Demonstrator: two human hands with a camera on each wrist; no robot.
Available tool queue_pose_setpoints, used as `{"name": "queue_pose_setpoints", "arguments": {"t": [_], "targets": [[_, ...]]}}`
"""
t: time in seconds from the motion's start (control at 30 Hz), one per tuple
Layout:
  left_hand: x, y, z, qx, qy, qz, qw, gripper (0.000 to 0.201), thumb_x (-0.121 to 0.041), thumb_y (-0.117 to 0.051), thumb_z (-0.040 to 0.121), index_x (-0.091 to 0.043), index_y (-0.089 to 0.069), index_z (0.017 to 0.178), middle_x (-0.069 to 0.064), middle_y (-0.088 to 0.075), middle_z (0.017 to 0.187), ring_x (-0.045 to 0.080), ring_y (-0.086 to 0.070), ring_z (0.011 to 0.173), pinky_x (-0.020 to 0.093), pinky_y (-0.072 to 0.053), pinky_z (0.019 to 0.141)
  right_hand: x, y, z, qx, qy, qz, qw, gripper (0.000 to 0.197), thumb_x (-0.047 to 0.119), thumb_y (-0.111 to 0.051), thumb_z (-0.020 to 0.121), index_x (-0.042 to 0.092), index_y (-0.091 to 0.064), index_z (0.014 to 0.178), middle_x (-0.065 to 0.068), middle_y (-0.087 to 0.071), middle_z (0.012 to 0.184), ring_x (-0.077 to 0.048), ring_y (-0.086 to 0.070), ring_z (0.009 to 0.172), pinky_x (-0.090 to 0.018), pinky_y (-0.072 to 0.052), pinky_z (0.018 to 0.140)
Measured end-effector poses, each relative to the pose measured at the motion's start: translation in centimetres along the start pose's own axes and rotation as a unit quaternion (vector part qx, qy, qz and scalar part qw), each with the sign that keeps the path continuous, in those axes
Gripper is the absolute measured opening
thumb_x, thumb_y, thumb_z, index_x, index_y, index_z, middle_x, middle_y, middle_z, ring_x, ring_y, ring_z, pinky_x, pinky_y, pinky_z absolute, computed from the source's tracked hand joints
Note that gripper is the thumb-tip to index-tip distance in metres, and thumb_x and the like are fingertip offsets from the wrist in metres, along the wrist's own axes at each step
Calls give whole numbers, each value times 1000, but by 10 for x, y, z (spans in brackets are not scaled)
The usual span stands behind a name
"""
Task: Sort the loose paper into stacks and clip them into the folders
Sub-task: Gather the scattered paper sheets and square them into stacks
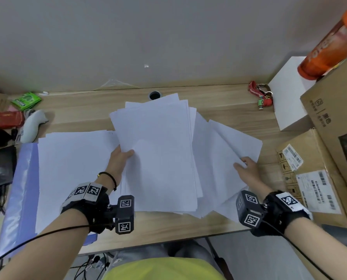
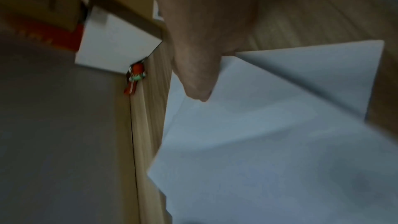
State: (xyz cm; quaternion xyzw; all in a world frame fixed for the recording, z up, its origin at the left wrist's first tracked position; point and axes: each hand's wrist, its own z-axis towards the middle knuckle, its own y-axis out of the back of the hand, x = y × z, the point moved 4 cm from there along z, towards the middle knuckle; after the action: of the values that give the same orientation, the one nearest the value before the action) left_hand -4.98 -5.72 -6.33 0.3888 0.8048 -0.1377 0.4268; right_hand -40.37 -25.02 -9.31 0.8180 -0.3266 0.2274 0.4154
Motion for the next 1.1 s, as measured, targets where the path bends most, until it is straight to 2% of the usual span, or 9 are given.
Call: {"name": "queue_pose_setpoints", "arguments": {"t": [0.07, 0.2, 0.37, 0.43, 0.6, 0.7, 0.87, 1.0, 1.1], "targets": [[1, -9, 2, 12, 8, 17, 1000, 36, -7, -49, 95, -19, -54, 128, 3, -64, 117, 24, -61, 103, 37, -49, 91, -7, -2, -4, 8, -16, 47, 999, 9, 10, -54, 92, 11, -55, 101, -17, -63, 112, -25, -58, 89, -34, -46, 78], [7, -29, 3, 33, 25, 89, 995, 26, -10, -47, 97, -15, -54, 122, 9, -62, 114, 29, -61, 100, 38, -49, 89, -8, -25, -21, 127, -64, 89, 986, 12, 5, -53, 92, 13, -58, 100, -9, -64, 107, -28, -63, 98, -43, -54, 89], [15, -35, 9, 17, 45, 141, 989, 33, -14, -42, 99, -4, -54, 128, 14, -61, 117, 31, -59, 107, 37, -46, 92, 2, -36, -28, 214, -65, 71, 972, 24, 0, -51, 91, 7, -59, 112, -10, -65, 113, -28, -65, 103, -37, -55, 87], [16, -35, 9, 27, 56, 135, 989, 34, -18, -40, 99, -6, -54, 128, 13, -61, 123, 32, -58, 113, 41, -46, 99, 5, -34, -29, 212, -62, 80, 972, 28, -4, -49, 90, 6, -57, 114, -11, -64, 112, -27, -64, 100, -37, -54, 85], [13, -30, 5, 40, 52, 85, 994, 34, -27, -42, 100, -11, -56, 126, 7, -65, 119, 26, -61, 110, 44, -46, 101, 8, -25, -28, 137, -25, 61, 988, 39, -2, -42, 91, 27, -51, 115, 5, -59, 103, -18, -57, 98, -35, -53, 83], [12, -29, 4, 62, 58, 61, 995, 35, -25, -40, 102, -11, -52, 131, 6, -63, 122, 26, -60, 112, 42, -45, 102, 6, -30, -29, 179, -27, 24, 983, 34, 0, -42, 92, 24, -54, 112, 3, -62, 102, -22, -60, 100, -40, -51, 93], [18, -29, 5, 64, 64, 97, 991, 31, -13, -40, 101, -6, -54, 127, 11, -63, 122, 28, -61, 108, 39, -48, 95, 5, -50, -33, 250, -40, -6, 967, 27, 7, -44, 94, 19, -59, 112, -11, -65, 114, -28, -61, 106, -40, -49, 93], [12, -30, 6, 72, 39, 122, 989, 25, -6, -43, 97, -12, -56, 116, 9, -64, 120, 23, -63, 100, 34, -50, 91, 17, -49, -22, 191, -20, 3, 981, 36, 17, -49, 96, 14, -50, 131, -6, -56, 126, -25, -55, 114, -35, -44, 94], [4, -40, 1, 118, 39, 129, 984, 24, -6, -47, 96, -16, -53, 116, 4, -63, 118, 22, -62, 104, 34, -50, 92, 22, -46, -11, 159, -64, 83, 982, 53, 24, -53, 96, 15, -32, 144, -4, -43, 135, -23, -46, 123, -36, -42, 100]]}}
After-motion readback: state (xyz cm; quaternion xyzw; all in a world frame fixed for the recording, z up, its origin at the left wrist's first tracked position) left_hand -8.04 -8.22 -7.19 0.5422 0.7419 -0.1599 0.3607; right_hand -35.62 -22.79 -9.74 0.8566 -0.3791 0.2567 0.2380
